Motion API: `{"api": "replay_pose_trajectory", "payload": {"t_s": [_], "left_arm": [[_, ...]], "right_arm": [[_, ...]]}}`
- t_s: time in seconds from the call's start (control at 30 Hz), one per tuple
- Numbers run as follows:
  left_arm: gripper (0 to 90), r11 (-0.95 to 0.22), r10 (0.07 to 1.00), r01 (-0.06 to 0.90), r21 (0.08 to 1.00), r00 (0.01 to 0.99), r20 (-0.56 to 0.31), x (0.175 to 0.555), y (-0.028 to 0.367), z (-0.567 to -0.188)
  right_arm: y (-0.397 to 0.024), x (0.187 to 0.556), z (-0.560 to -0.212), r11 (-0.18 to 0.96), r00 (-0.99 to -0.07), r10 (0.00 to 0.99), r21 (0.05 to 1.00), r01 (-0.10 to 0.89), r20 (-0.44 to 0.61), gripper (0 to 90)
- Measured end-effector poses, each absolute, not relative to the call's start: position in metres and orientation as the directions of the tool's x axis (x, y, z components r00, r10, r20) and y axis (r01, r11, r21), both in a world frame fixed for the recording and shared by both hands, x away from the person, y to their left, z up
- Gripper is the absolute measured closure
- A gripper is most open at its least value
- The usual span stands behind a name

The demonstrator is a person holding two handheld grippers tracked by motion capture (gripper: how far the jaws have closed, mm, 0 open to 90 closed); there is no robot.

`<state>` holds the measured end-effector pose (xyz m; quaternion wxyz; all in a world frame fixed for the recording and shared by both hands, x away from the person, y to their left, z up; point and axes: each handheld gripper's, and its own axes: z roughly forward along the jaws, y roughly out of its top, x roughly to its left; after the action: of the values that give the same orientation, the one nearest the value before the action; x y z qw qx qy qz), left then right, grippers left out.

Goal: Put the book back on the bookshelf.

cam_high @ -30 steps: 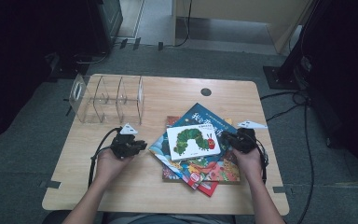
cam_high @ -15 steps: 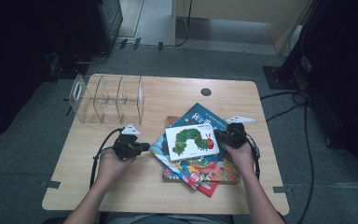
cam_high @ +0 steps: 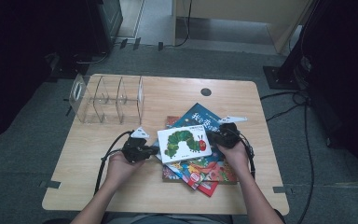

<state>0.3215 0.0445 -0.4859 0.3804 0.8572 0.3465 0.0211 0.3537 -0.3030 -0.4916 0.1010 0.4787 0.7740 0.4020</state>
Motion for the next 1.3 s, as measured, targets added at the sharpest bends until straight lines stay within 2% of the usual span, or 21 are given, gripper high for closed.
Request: {"api": "replay_pose_trajectory", "payload": {"t_s": [0.57,0.67,0.73,0.8,0.93,1.1,1.3], "left_arm": [[89.5,-0.451,0.603,0.606,0.655,0.748,-0.277,0.3,0.049,-0.482],[80.5,-0.483,0.608,0.612,0.627,0.749,-0.263,0.302,0.05,-0.48],[79.4,-0.499,0.618,0.608,0.618,0.749,-0.239,0.307,0.054,-0.476],[73.4,-0.484,0.626,0.615,0.623,0.741,-0.245,0.314,0.062,-0.47],[67.4,-0.462,0.632,0.634,0.621,0.726,-0.271,0.329,0.071,-0.463],[65.6,-0.459,0.627,0.639,0.617,0.725,-0.285,0.344,0.073,-0.463],[56.3,-0.471,0.611,0.626,0.621,0.74,-0.281,0.359,0.072,-0.462]], "right_arm": [[-0.288,0.36,-0.492,0.239,-0.541,0.811,0.719,0.653,0.222,90.0],[-0.284,0.364,-0.492,0.252,-0.551,0.807,0.722,0.644,0.211,90.0],[-0.284,0.364,-0.492,0.25,-0.547,0.811,0.723,0.644,0.208,90.0],[-0.289,0.358,-0.488,0.242,-0.537,0.822,0.74,0.627,0.187,90.0],[-0.302,0.344,-0.483,0.183,-0.507,0.836,0.764,0.619,0.21,90.0],[-0.306,0.33,-0.483,0.187,-0.508,0.835,0.76,0.622,0.211,90.0],[-0.308,0.31,-0.484,0.191,-0.512,0.832,0.759,0.622,0.211,90.0]]}}
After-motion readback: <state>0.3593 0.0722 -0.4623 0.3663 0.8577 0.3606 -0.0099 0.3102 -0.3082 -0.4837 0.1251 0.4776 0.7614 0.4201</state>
